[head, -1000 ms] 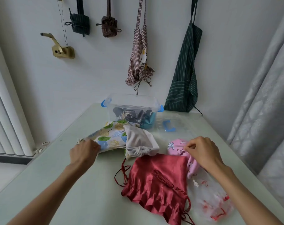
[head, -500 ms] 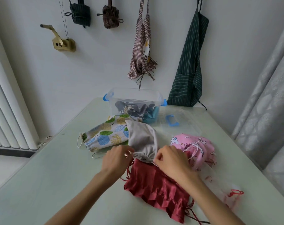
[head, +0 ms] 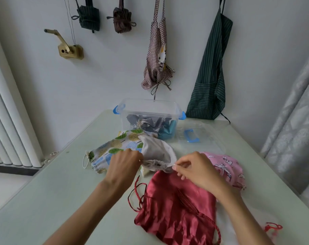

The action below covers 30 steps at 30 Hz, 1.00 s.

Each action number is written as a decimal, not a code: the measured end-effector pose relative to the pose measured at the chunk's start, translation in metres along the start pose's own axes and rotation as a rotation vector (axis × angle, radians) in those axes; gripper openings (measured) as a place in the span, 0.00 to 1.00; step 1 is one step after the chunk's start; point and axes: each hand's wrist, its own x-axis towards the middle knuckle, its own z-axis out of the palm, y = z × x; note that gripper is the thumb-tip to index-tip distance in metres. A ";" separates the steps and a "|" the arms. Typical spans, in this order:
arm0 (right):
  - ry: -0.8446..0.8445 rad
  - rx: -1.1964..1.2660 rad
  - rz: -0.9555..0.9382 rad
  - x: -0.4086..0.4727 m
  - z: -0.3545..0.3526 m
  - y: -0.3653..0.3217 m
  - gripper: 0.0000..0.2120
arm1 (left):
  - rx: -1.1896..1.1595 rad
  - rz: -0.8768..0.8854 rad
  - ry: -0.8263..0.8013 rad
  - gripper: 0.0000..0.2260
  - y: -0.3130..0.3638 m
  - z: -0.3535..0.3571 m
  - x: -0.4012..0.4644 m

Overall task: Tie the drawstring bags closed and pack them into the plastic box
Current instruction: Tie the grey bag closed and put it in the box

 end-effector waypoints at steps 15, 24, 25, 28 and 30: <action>0.025 0.400 0.073 0.067 0.025 -0.008 0.04 | -1.107 -0.208 -0.133 0.10 -0.005 0.002 0.052; 0.033 0.765 0.202 0.069 0.027 -0.014 0.10 | -0.915 -0.052 -0.379 0.09 -0.002 0.004 0.067; 0.033 0.774 0.196 0.069 0.027 -0.014 0.10 | -0.951 -0.049 -0.348 0.08 0.001 0.007 0.069; 0.022 0.756 0.176 0.070 0.024 -0.013 0.09 | -1.101 -0.108 -0.228 0.05 0.006 0.019 0.071; 0.009 0.670 0.170 0.072 0.018 -0.006 0.09 | -1.214 -0.189 -0.153 0.06 0.007 0.025 0.070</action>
